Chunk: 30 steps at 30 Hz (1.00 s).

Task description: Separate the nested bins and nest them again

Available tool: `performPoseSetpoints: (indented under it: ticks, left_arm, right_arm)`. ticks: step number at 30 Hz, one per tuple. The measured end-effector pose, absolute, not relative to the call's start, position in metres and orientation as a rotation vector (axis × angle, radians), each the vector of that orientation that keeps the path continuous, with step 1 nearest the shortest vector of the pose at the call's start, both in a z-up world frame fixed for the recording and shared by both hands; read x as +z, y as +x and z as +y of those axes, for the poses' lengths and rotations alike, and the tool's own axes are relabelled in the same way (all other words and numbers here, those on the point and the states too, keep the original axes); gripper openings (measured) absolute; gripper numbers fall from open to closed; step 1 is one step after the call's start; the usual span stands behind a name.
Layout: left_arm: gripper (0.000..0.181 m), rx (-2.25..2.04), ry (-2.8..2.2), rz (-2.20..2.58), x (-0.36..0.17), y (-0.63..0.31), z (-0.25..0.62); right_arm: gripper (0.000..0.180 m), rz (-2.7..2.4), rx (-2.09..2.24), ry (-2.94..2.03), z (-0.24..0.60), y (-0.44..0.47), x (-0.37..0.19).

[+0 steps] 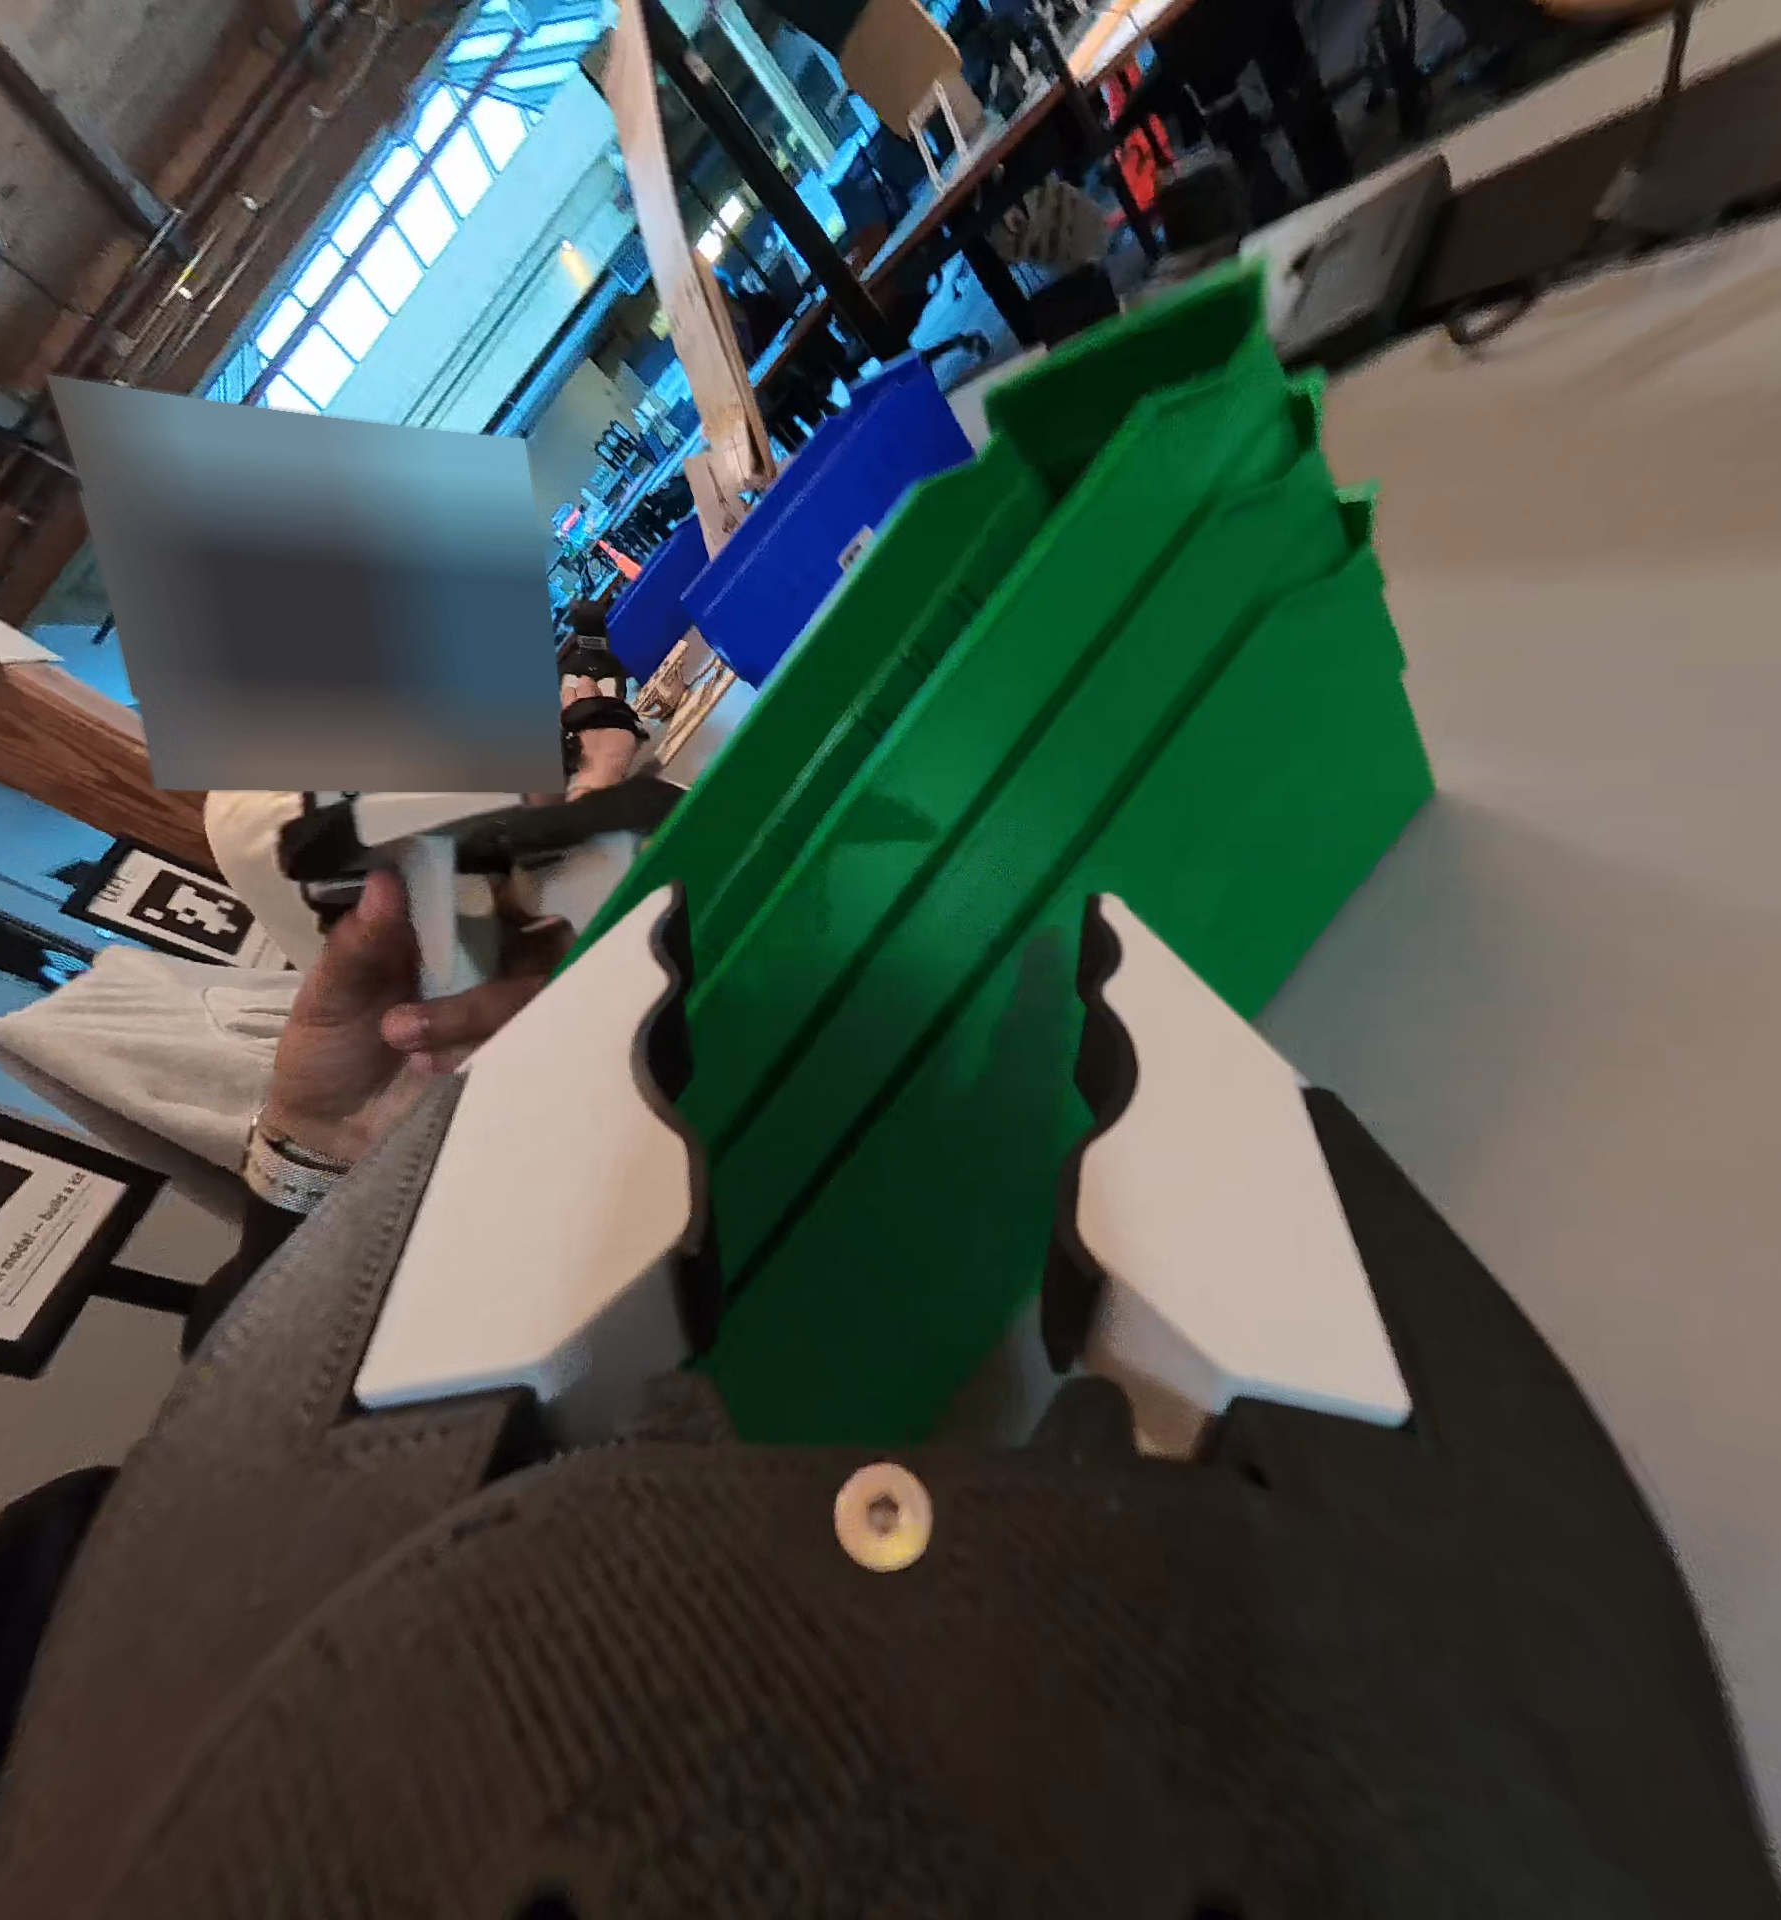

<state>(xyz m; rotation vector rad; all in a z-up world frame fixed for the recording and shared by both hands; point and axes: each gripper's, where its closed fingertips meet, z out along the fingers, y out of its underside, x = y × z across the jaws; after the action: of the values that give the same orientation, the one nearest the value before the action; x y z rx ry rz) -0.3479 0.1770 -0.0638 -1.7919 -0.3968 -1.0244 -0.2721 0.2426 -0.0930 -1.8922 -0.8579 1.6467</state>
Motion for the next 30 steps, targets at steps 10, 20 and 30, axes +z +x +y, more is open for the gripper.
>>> performPoseSetpoints:
  ticks: [10,20,30]
  left_arm:
    - [0.082,-0.837,-2.099,-0.395,-0.115,-0.35,0.172]
    - [0.053,-1.013,-2.046,-0.344,-0.105,-0.333,0.17]
    - [0.068,-1.007,-2.089,-0.203,-0.102,-0.311,0.165]
  right_arm:
    - [0.075,-0.808,2.043,-2.017,0.217,-0.279,-0.112]
    - [0.067,-0.879,1.999,-2.013,0.211,-0.278,-0.108]
    - [0.067,-0.908,2.022,-2.01,0.219,-0.269,-0.108]
